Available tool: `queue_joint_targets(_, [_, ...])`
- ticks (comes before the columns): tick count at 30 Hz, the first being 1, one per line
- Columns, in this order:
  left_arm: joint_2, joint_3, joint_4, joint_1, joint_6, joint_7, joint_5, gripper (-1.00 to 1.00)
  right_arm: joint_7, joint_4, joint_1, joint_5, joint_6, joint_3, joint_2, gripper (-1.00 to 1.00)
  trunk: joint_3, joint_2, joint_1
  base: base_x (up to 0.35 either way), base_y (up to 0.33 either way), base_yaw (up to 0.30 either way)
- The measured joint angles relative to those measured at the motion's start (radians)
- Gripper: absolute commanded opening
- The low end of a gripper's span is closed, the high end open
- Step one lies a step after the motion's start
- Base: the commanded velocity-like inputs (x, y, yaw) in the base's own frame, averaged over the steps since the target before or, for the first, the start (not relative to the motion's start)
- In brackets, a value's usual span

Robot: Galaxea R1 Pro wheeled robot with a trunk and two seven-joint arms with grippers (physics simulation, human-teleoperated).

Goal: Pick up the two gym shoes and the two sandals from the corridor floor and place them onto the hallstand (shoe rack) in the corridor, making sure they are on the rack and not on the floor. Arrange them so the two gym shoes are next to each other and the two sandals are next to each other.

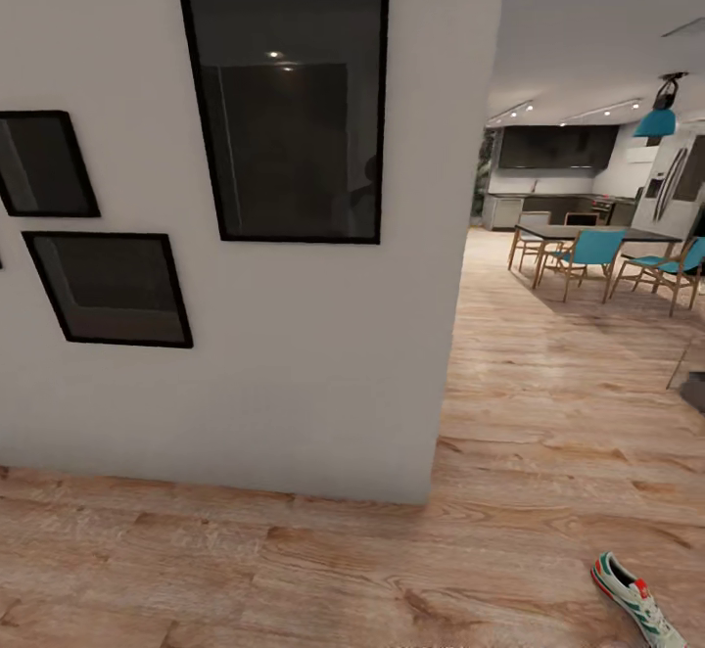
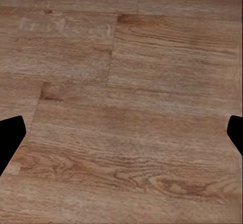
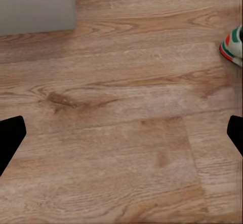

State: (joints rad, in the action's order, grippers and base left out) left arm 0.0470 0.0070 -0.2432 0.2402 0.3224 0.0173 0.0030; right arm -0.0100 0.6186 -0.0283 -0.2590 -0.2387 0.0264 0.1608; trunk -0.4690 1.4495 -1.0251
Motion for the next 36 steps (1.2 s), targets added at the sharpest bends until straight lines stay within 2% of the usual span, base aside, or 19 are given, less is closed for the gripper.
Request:
queue_joint_targets(25, [0.001, 0.001, 0.000, 0.000, 0.001, 0.001, 0.001, 1.00, 0.006, -0.001, 0.000, -0.003, 0.001, 0.002, -0.002, 1.00, 0.000, 0.000, 0.000, 0.003, 0.000, -0.300])
queue_joint_targets(36, [0.006, 0.002, 0.001, 0.000, 0.001, 0.001, 0.000, 1.00, 0.006, -0.002, 0.000, -0.003, 0.001, 0.003, -0.002, 1.00, 0.000, 0.000, 0.000, 0.171, -0.104, -0.300])
